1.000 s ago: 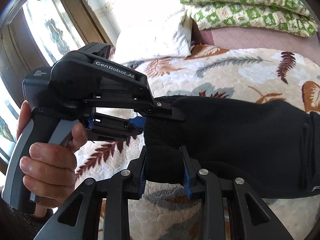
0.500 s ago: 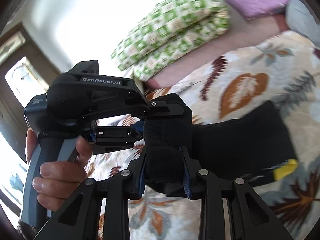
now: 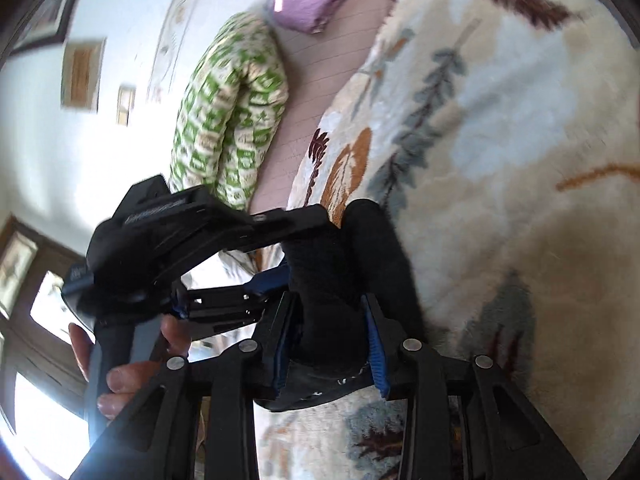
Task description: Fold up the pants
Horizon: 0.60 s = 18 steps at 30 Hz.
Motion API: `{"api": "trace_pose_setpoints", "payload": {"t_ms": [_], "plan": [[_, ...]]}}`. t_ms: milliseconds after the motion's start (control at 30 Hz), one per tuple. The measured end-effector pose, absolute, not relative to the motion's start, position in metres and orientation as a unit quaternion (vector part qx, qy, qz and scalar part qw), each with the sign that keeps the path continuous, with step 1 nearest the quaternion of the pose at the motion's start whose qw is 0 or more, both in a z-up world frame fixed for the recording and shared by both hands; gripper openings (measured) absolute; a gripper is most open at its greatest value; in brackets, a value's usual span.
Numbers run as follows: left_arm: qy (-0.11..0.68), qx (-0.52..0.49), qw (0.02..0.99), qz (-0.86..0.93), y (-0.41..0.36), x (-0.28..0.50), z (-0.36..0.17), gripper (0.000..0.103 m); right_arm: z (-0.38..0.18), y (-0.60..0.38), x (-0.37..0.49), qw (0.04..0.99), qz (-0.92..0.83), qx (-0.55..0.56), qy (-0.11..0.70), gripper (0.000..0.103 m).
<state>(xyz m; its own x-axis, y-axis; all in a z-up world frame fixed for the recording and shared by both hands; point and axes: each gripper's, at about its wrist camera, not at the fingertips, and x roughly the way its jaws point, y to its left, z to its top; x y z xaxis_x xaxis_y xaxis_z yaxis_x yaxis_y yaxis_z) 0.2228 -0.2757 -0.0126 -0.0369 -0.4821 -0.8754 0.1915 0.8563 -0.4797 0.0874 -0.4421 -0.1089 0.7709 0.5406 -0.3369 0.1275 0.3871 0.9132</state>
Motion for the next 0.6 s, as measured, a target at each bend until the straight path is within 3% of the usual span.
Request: {"api": "trace_pose_setpoints", "payload": {"t_ms": [167, 233, 267, 400, 600], "plan": [[0.646, -0.147, 0.701, -0.263, -0.215, 0.207, 0.023, 0.040, -0.107, -0.468, 0.068, 0.744, 0.121, 0.588, 0.295, 0.050], [0.632, -0.177, 0.711, -0.254, -0.181, 0.200, 0.027, 0.049, -0.094, -0.481, 0.058, 0.756, 0.113, 0.580, 0.281, 0.050], [0.625, -0.196, 0.716, -0.243, -0.159, 0.194, 0.027, 0.054, -0.086, -0.486, 0.055, 0.767, 0.109, 0.568, 0.278, 0.050], [0.621, -0.256, 0.709, -0.213, -0.111, 0.170, 0.009, 0.054, -0.049, -0.486, 0.065, 0.805, 0.129, 0.499, 0.292, 0.051], [0.627, -0.311, 0.679, -0.222, -0.122, 0.138, -0.020, 0.054, -0.020, -0.435, 0.110, 0.843, 0.181, 0.336, 0.379, 0.054]]}}
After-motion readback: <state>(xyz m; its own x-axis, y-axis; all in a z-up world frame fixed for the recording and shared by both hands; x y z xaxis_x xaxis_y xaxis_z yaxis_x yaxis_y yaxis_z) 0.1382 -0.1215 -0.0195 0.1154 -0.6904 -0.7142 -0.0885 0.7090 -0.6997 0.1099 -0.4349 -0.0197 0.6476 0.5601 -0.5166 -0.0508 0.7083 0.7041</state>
